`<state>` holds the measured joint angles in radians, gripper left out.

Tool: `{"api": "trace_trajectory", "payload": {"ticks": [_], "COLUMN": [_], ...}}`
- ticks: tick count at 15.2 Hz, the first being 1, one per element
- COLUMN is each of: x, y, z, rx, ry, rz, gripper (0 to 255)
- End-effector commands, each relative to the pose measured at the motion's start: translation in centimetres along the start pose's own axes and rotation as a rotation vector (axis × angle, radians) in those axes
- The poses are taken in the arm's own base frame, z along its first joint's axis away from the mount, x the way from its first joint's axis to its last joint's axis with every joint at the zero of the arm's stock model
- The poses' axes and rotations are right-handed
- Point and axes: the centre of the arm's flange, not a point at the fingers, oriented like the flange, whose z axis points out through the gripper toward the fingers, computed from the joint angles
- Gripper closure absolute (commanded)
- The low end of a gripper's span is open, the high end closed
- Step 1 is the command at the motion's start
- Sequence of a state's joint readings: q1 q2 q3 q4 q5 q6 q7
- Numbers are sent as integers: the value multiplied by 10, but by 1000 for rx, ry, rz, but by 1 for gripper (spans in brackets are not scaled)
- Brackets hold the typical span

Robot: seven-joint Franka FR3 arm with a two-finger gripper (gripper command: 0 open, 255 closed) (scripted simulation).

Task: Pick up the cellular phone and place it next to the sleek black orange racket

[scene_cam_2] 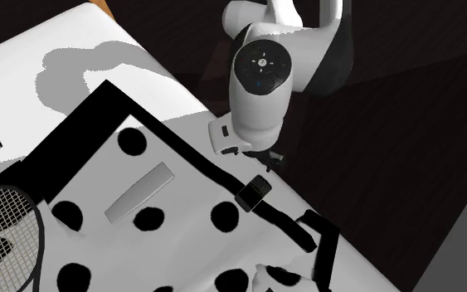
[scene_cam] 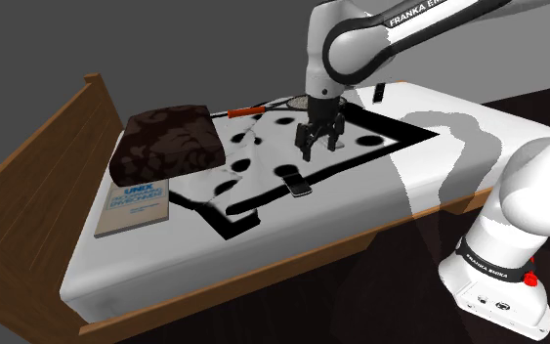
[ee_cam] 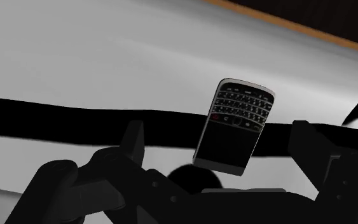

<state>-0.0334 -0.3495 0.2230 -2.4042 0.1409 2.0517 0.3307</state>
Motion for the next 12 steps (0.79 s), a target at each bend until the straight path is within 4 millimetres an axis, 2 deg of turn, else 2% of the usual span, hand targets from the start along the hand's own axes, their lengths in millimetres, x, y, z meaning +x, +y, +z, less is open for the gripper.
{"api": "trace_trajectory", "payload": {"ticks": [1,6,12], "x": [16,56,58], "y": [-11,-29,-30], "z": [19,68,97], "rx": [6,18,18], "ry": [2,5,5], "rz": [36,122,127], "gripper": [0,0,0]}}
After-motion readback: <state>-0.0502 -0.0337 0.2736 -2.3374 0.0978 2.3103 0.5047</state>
